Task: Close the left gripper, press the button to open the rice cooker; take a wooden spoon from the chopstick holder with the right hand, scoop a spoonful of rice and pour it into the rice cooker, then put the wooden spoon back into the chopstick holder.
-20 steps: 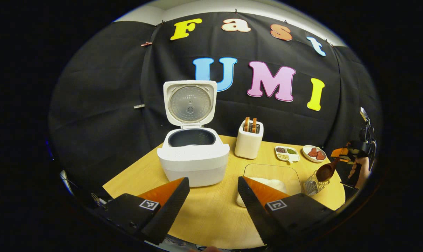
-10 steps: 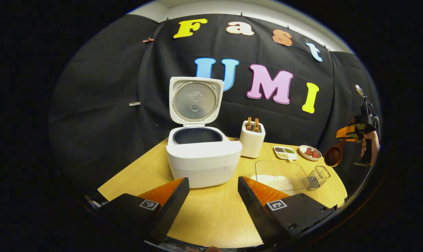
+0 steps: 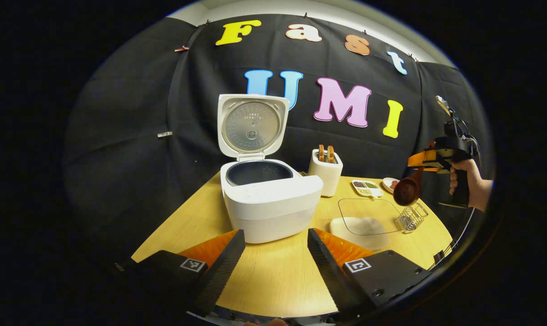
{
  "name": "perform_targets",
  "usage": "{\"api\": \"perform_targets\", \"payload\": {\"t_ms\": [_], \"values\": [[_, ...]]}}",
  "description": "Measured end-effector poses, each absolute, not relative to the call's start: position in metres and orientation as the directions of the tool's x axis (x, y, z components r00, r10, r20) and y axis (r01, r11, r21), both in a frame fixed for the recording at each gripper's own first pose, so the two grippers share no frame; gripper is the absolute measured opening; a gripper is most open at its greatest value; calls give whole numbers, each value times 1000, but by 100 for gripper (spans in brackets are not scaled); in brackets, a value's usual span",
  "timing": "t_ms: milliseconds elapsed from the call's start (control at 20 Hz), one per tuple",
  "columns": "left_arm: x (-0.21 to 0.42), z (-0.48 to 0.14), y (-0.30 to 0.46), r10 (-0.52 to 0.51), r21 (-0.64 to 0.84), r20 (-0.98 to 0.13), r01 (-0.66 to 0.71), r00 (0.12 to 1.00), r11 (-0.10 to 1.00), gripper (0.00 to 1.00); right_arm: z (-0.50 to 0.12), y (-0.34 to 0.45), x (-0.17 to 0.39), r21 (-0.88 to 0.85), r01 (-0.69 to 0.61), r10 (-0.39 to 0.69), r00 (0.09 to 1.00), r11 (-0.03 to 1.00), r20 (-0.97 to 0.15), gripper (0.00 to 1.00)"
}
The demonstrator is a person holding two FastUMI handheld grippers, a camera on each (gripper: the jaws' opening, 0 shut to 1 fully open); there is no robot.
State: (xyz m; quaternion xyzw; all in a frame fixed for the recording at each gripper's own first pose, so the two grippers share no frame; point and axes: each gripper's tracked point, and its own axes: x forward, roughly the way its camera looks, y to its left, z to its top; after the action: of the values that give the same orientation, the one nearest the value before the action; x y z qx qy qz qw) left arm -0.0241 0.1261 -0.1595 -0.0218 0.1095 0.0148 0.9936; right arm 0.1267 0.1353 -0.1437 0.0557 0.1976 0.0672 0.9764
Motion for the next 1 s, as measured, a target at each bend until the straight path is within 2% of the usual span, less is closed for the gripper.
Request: {"api": "perform_targets", "payload": {"t_ms": [250, 650, 800, 1000], "values": [[-8, -163, 123, -20, -61, -226, 6, 974, 998, 96, -195, 155, 129, 52, -132, 142, 898, 990, -416, 19], [-14, -213, 121, -60, -94, -314, 32, 948, 995, 96, -257, 165, 130, -61, -133, 92, 889, 989, -448, 19], [-21, -218, 124, -51, -120, -323, 13, 945, 993, 96, -260, 172, 126, -100, -156, 100, 901, 983, -421, 19], [-24, -221, 130, -33, -144, -329, -16, 944, 989, 96, -271, 190, 109, -107, -186, 121, 889, 977, -441, 19]]}}
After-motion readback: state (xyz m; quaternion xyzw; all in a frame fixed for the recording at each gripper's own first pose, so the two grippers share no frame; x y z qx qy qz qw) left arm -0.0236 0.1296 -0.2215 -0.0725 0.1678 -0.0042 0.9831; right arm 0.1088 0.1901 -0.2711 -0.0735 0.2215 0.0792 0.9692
